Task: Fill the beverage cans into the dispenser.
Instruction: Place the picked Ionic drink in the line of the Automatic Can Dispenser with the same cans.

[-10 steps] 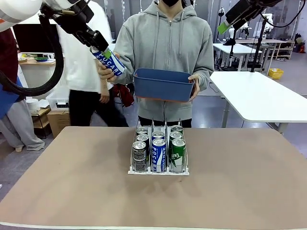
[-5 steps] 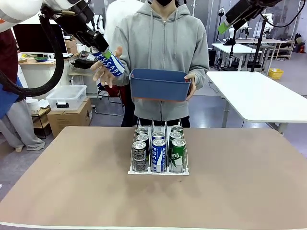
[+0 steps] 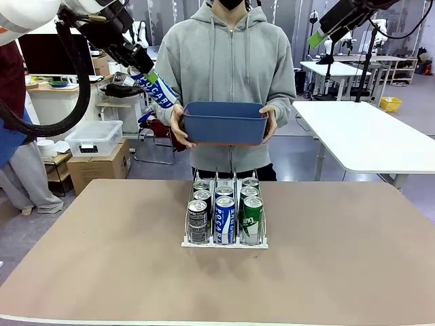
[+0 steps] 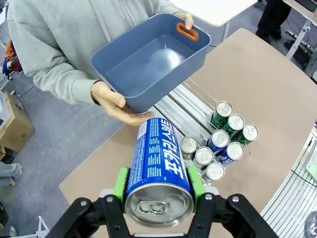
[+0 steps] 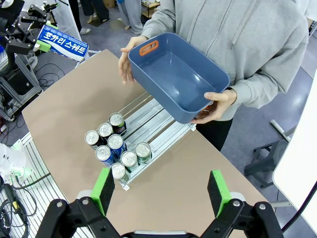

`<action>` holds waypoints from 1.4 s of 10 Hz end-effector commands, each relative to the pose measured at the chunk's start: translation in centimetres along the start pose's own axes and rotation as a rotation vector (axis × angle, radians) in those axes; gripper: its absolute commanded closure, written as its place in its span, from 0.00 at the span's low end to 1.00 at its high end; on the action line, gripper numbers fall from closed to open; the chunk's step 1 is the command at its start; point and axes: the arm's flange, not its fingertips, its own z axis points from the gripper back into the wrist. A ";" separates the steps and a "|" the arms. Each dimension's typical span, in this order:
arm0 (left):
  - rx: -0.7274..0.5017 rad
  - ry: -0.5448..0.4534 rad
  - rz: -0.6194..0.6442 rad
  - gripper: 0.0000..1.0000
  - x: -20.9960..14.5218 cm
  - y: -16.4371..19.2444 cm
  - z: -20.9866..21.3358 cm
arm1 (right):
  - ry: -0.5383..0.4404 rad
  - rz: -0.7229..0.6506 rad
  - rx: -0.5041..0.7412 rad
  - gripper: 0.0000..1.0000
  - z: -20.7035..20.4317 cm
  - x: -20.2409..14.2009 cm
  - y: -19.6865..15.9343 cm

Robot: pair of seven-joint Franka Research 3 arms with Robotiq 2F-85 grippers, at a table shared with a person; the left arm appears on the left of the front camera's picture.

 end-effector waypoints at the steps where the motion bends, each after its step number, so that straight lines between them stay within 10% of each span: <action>1: 0.005 -0.007 -0.012 1.00 -0.1 0.2 0.3 | 0.004 0.001 0.001 0.00 0.0 -0.4 0.1; 3: 0.005 -0.007 -0.012 1.00 -0.1 0.2 0.3 | 0.004 0.001 0.001 0.00 0.0 -0.4 0.1; 4: 0.000 0.000 0.000 0.43 0.0 0.0 0.0 | 0.004 0.001 0.001 0.00 0.0 -0.4 0.1; 11: -0.130 0.292 -0.262 0.43 -5.2 -10.2 -1.9 | 0.004 0.001 0.001 0.00 0.0 -0.4 0.1; 14: -0.144 0.272 -0.289 0.43 -4.8 -10.6 -1.6 | 0.004 0.001 0.001 0.00 0.0 -0.4 0.1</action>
